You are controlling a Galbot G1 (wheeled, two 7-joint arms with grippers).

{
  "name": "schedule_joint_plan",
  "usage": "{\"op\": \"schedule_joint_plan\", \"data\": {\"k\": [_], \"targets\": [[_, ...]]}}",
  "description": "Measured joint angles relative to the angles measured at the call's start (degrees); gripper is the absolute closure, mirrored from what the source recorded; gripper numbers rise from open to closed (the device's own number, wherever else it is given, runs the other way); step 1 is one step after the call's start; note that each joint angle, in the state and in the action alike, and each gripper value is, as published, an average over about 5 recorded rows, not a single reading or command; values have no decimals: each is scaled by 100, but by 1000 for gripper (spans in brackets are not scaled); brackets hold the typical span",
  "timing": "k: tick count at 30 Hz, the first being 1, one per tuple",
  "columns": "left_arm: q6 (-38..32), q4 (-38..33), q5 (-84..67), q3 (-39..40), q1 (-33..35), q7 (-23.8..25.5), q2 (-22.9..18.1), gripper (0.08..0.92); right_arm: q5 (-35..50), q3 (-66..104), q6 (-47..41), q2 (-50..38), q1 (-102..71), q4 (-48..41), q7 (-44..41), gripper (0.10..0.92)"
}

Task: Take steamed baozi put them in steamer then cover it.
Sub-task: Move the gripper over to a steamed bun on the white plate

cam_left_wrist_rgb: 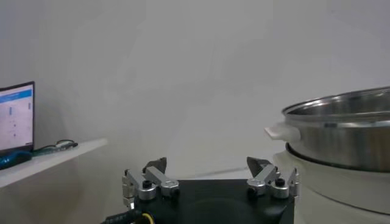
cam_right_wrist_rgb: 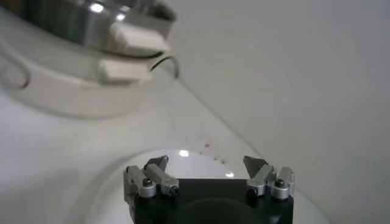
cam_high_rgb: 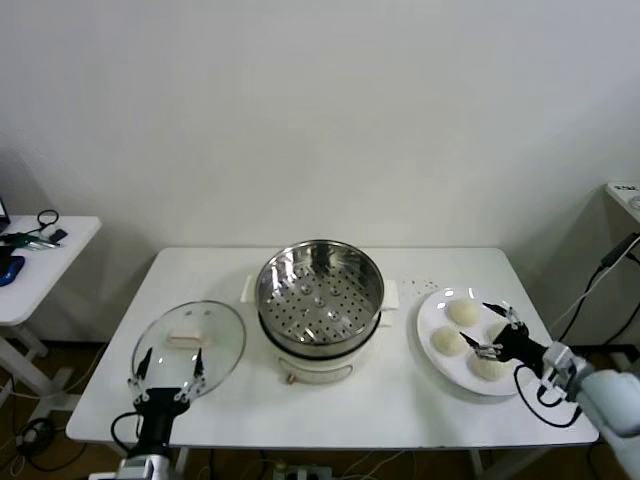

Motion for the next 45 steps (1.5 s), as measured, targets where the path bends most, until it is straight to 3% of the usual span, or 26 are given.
{"op": "schedule_joint_plan", "data": {"k": [10, 22, 45], "targets": [[-20, 123, -91, -11, -53, -50, 27, 177, -636, -2261, 68, -328, 2537, -936, -1311, 203], [-13, 238, -208, -124, -54, -86, 90, 177, -1322, -4780, 379, 404, 5090, -2435, -2060, 203], [144, 480, -220, -156, -264, -89, 187, 177, -2325, -5915, 898, 2254, 6078, -4879, -2317, 203]]}}
